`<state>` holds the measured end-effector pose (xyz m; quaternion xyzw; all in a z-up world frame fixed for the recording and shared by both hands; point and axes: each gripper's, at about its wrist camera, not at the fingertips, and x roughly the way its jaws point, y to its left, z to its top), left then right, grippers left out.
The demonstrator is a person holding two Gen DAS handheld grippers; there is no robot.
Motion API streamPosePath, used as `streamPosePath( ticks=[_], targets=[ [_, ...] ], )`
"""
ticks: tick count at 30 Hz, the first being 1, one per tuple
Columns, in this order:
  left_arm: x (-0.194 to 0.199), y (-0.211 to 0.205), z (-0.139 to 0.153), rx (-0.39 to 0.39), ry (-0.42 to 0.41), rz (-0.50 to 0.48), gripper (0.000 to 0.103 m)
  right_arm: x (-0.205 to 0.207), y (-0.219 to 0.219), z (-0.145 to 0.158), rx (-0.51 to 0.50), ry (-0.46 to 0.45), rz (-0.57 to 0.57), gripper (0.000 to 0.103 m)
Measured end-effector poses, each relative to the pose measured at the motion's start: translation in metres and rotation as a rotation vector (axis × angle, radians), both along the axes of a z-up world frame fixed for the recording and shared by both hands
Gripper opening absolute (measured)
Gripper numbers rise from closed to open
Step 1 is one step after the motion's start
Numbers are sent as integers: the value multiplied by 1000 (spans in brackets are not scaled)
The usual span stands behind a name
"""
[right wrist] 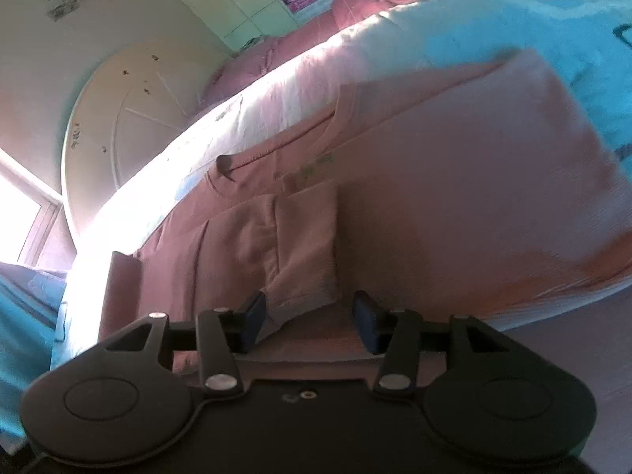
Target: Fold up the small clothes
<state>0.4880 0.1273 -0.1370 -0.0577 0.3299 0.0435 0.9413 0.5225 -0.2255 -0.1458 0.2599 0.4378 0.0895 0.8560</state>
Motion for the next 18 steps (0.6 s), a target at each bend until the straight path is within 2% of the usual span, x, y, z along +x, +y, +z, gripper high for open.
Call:
streamPosePath(
  ticks=[3, 5, 6, 7, 9, 11, 13, 15, 17, 18],
  targets=[
    [8, 4, -9, -25, 17, -56, 62, 3, 9, -1, -7, -1, -41, 42],
    [20, 4, -16, -39, 41, -81, 62, 5, 15, 0, -21, -3, -65, 29],
    [29, 3, -22, -54, 67, -105, 62, 6, 18, 0, -38, 0, -69, 27],
    [29, 1, -20, -54, 55, -125, 62, 7, 21, 1, -57, -2, -70, 26],
    [25, 1, -17, -30, 20, -173, 62, 8, 27, 5, -81, -11, -65, 19],
    [17, 0, -18, 6, 18, -178, 62, 6, 33, 10, -114, -24, -55, 16],
    [10, 9, -22, -1, 25, -169, 62, 5, 36, 10, -128, -21, -52, 16],
    [6, 22, -27, -10, 36, -161, 62, 3, 37, 11, -120, -20, -58, 23],
    [15, 27, -30, -5, 42, -162, 62, -1, 35, 11, -112, -15, -73, 38],
    [17, 28, -30, -2, 40, -159, 62, 0, 36, 8, -104, -13, -79, 42]
  ],
)
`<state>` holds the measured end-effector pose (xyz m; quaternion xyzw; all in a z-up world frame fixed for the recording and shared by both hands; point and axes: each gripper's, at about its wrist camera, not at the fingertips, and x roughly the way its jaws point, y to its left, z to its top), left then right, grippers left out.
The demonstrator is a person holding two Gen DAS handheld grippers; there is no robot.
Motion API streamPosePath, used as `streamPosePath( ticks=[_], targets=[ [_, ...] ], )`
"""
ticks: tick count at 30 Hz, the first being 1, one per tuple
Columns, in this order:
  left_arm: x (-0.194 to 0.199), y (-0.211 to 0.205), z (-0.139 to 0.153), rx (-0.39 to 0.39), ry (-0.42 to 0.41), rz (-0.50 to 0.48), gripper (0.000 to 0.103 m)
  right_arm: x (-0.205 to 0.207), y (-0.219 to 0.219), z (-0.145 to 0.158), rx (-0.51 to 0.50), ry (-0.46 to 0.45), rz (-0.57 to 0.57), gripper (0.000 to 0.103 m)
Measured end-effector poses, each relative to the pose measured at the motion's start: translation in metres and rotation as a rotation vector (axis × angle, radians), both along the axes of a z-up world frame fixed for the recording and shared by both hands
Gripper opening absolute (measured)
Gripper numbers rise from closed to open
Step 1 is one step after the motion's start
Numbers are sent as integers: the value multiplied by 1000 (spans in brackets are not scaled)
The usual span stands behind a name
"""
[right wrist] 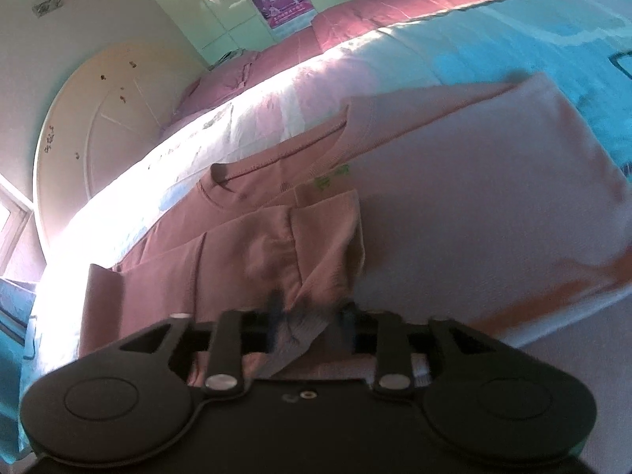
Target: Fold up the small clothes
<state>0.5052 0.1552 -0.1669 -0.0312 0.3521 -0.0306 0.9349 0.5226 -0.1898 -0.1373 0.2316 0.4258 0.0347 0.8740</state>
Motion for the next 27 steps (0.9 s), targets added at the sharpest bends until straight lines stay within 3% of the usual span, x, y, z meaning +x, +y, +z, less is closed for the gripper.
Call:
streamPosePath(
  ticks=[3, 5, 6, 8, 9, 12, 15, 17, 19, 22, 27],
  targets=[
    [18, -3, -3, -7, 0, -7, 62, 1, 3, -8, 10, 8, -16, 37],
    [23, -9, -2, 14, -5, -21, 62, 2, 6, -8, 2, -2, -12, 18],
    [26, -11, -4, 31, -6, -17, 62, 3, 9, -8, -9, -8, -1, 17],
    [27, -10, -5, 34, -8, 13, 49, 5, 20, 0, -74, -37, 33, 12],
    [28, -9, -5, 25, -7, 31, 48, 5, 24, 5, -96, -56, 48, 11],
    [28, -9, -5, 21, -3, 37, 47, -5, 30, 39, -160, -188, 72, 9],
    [27, -9, -4, 22, 1, 26, 39, -25, 16, 68, -195, -338, 32, 9],
    [27, -9, -3, 2, 6, 10, 23, -22, 7, 55, -305, -288, 49, 9],
    [26, -13, -2, 8, 10, -7, 17, -13, -10, 30, -294, -165, 38, 8],
    [26, -16, -2, 2, 15, -2, 15, -14, -22, 12, -258, -133, 11, 8],
    [24, -15, -1, -1, 17, -3, 14, -15, -21, 13, -250, -147, 10, 8]
  ],
)
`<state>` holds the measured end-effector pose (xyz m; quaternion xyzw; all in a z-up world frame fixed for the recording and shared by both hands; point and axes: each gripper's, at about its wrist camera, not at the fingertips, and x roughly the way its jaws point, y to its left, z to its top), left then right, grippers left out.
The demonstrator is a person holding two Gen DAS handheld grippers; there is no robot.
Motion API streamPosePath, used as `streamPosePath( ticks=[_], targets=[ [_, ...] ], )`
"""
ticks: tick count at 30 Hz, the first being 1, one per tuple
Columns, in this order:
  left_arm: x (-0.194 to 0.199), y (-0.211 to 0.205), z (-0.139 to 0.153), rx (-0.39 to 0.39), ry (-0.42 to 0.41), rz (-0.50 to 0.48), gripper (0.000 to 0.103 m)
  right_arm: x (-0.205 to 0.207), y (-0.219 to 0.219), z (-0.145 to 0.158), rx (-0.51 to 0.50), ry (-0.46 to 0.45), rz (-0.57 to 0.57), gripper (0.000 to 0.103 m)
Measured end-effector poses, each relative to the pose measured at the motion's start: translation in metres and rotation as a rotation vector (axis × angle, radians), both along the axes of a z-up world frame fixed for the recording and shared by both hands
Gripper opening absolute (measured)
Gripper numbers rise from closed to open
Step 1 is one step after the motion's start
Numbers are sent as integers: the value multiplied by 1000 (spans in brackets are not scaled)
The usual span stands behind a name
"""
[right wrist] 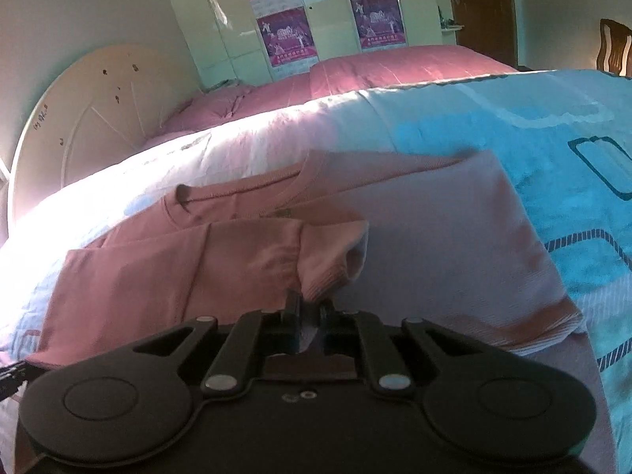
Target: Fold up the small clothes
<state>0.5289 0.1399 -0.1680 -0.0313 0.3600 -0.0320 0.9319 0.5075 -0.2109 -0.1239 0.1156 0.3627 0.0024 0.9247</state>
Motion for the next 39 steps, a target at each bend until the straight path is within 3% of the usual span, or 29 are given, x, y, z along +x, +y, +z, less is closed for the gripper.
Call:
streamPosePath(
  ticks=[2, 5, 10, 15, 16, 17, 19, 21, 25, 26, 28, 30, 33, 39],
  targets=[
    [0, -1, 0, 2, 2, 1, 14, -2, 0, 2, -5, -14, 8, 8],
    [0, -1, 1, 0, 6, 7, 14, -4, -4, -9, 9, 44, -1, 8],
    [-1, 0, 1, 0, 9, 0, 14, -13, 2, -6, 3, 23, 12, 8],
    [-3, 3, 4, -16, 24, -22, 15, -11, -6, -16, 38, 112, 18, 15],
    [-6, 7, 6, -32, 21, -22, 21, -13, -7, -13, 42, 114, 18, 22],
    [-12, 10, 12, -42, 4, -11, 36, -17, -10, -8, 39, 106, 8, 27],
    [-26, 12, 26, -33, -69, 10, 49, -28, -16, 7, 26, 51, -18, 27],
    [-31, 3, 38, -27, -131, 12, 49, -33, -16, 22, -3, -3, -9, 24],
    [-10, -31, 34, -72, -108, -72, 49, -14, 9, 18, -98, 9, 84, 23],
    [-4, -38, 27, -72, -77, -93, 49, -9, 14, 10, -123, 52, 99, 24],
    [9, -49, 6, -75, 63, -134, 49, -1, 19, -11, -191, 177, 108, 24],
    [7, -53, 6, -33, 45, -157, 50, -6, 22, -7, -200, 161, 123, 25],
    [16, -50, 15, -82, 19, -130, 50, -3, 21, 7, -178, 67, 120, 25],
    [84, -69, 22, -71, -8, -151, 52, 50, 46, 6, -122, 4, 165, 25]
  ],
)
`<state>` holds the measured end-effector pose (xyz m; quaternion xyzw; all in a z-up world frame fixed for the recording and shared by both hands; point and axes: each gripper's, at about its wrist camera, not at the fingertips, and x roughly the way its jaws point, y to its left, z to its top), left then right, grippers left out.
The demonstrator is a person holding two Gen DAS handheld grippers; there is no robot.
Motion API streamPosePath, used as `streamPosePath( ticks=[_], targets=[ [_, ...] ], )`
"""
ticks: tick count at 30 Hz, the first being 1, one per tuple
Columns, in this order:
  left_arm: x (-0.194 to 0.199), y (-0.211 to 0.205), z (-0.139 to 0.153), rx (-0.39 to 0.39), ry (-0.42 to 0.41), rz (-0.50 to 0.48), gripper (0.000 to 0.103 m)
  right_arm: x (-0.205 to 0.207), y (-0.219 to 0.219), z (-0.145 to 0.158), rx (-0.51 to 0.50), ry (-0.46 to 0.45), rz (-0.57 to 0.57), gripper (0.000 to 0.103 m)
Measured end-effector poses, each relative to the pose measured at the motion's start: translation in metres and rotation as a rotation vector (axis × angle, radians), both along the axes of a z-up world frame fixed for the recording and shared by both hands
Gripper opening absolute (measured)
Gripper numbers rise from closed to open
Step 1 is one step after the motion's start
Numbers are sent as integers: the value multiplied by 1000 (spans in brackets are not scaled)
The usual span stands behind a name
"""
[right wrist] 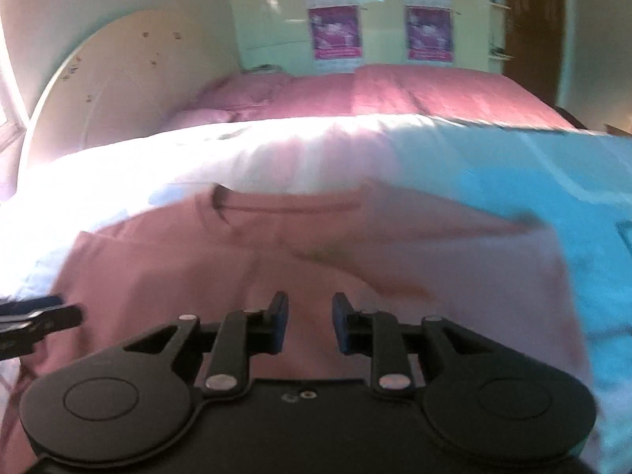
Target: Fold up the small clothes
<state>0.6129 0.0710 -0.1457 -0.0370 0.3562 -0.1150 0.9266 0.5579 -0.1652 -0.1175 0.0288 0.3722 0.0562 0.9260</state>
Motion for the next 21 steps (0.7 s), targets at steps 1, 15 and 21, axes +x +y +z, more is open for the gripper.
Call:
streamPosePath(
  ticks=[1, 15, 21],
  targets=[
    [16, 0, -6, 6, 21, 13, 53, 10, 7, -4, 7, 3, 15, 25],
    [76, 34, -23, 34, 67, 73, 54, 55, 42, -37, -67, 50, -5, 27],
    [19, -12, -14, 1, 11, -12, 54, 31, 62, -24, -53, 5, 44, 32]
  ],
)
